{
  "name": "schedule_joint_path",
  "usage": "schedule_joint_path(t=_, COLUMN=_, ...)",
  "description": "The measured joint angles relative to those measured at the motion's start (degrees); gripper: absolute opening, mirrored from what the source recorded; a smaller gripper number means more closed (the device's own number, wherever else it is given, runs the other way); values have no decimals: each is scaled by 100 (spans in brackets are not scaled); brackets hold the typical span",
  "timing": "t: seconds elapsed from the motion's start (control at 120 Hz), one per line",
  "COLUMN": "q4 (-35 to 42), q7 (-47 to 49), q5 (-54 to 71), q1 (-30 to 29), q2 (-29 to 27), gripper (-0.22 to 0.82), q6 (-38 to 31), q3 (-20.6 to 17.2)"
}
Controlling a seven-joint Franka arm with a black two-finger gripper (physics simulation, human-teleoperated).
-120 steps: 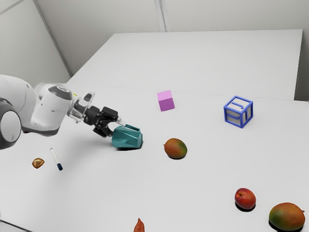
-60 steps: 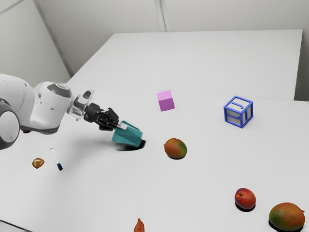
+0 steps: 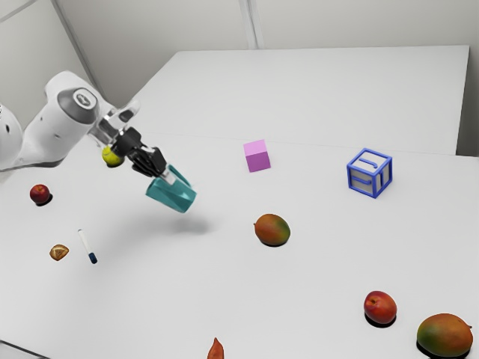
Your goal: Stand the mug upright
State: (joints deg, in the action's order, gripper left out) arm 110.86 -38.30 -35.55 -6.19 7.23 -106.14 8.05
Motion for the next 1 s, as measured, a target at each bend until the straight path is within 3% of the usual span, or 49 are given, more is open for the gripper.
schedule_joint_path(t=0.217, q4=-120, q7=803, q5=1831, q1=2, q2=-136, gripper=-18, q6=-70, q3=-436)
schedule_joint_path(t=0.408, q4=-3, q7=1439, q5=2721, q1=-6, q2=-167, gripper=-18, q6=-464, q3=-685)
schedule_joint_path(t=0.733, q4=459, q7=2261, q5=3207, q1=14, q2=-27, gripper=-18, q6=-1401, q3=-847)
schedule_joint_path(t=1.0, q4=514, q7=2687, q5=3376, q1=13, q2=279, gripper=-18, q6=-1786, q3=-873)
